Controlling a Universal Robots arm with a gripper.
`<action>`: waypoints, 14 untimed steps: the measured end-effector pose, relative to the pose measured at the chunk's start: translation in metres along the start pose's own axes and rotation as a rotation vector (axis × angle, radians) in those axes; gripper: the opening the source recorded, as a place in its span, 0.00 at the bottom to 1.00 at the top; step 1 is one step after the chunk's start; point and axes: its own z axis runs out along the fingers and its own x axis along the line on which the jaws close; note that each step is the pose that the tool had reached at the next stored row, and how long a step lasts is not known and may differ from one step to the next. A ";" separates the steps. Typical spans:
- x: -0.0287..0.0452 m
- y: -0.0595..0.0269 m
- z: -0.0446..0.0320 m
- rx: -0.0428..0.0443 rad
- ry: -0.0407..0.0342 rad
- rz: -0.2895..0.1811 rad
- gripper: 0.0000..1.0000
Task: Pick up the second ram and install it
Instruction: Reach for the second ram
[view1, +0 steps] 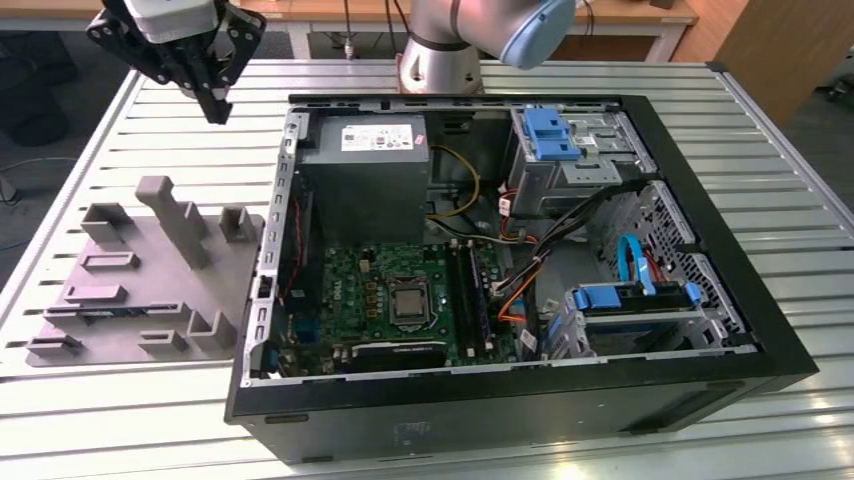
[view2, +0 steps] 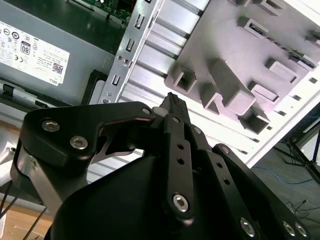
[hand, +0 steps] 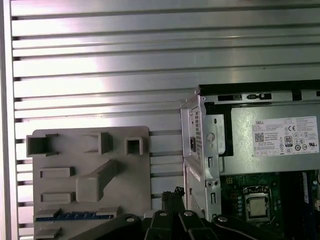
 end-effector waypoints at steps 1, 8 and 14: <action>0.0027 -0.0002 0.0000 0.0000 -0.0001 0.000 0.11; 0.0230 -0.0018 0.0003 0.0001 0.0001 0.000 0.11; 0.0402 -0.0032 0.0015 0.0000 0.0000 0.000 0.11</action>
